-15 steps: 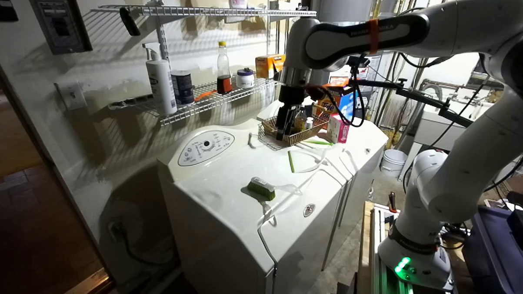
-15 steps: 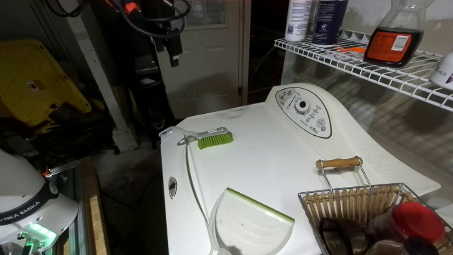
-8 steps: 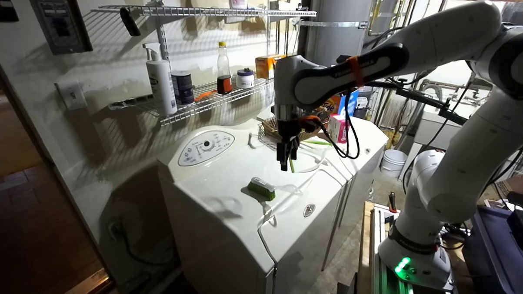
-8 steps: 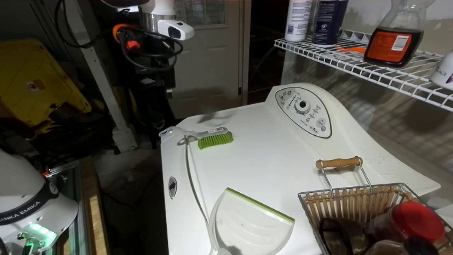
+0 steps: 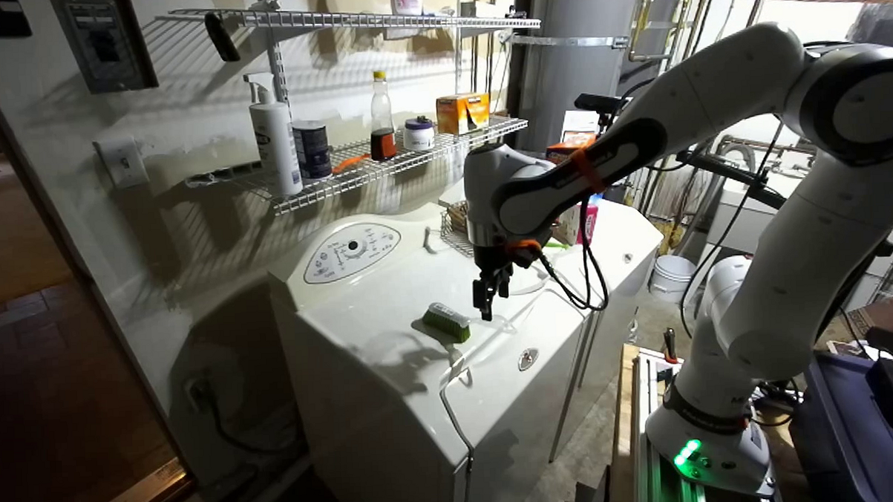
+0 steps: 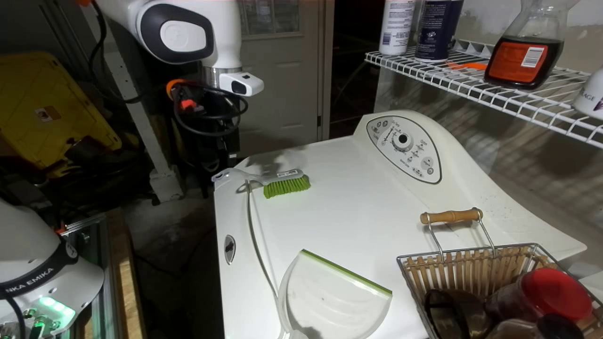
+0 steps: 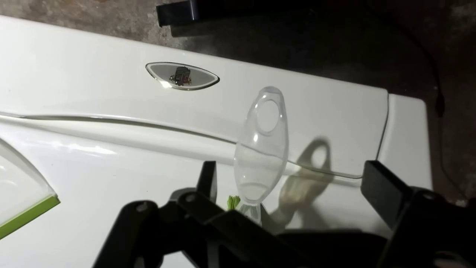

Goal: Use the brush to sweep the top of the washer

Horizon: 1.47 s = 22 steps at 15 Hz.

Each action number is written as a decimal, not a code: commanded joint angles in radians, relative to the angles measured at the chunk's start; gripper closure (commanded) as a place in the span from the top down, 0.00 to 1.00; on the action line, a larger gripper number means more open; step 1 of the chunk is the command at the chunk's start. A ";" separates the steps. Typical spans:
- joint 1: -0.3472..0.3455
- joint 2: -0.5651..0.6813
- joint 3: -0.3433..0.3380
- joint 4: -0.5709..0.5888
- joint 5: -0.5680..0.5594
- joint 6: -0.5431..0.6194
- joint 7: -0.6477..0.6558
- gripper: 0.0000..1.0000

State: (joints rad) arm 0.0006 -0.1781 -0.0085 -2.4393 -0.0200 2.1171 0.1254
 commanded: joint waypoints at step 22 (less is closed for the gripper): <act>-0.006 0.065 0.019 -0.064 -0.171 0.150 0.266 0.19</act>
State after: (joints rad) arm -0.0004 -0.0838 -0.0019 -2.5072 -0.1898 2.2952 0.3764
